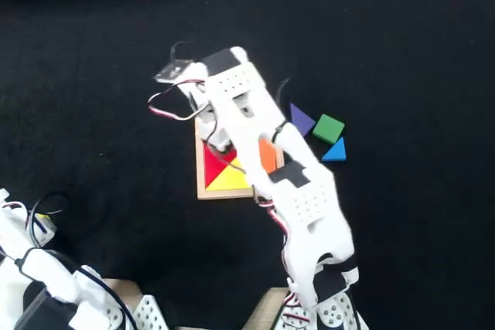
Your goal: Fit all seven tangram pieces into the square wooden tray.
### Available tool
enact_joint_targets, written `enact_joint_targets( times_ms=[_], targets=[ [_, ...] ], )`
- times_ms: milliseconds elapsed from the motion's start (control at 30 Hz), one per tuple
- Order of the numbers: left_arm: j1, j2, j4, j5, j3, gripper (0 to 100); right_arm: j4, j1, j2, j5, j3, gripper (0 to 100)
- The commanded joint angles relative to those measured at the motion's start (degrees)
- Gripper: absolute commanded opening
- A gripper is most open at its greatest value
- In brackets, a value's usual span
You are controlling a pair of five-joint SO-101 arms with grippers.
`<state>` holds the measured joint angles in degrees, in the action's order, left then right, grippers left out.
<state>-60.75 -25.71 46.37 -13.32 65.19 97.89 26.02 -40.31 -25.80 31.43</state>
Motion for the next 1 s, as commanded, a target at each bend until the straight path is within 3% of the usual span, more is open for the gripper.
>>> enact_joint_targets(
  times_ms=[0, 467, 967],
  targets=[
    [0.75, 0.18, 0.53, -0.53, 0.31, 19, -2.37, -3.60, 4.09, 0.62, -2.59, 1.1],
    [0.75, 0.18, 0.53, -0.53, 0.31, 19, -7.74, -6.15, 2.24, 0.26, -5.93, 1.1],
    [0.75, 0.18, 0.53, -0.53, 0.31, 19, -7.21, -9.23, -2.42, 4.57, 8.75, 1.1]
  ],
)
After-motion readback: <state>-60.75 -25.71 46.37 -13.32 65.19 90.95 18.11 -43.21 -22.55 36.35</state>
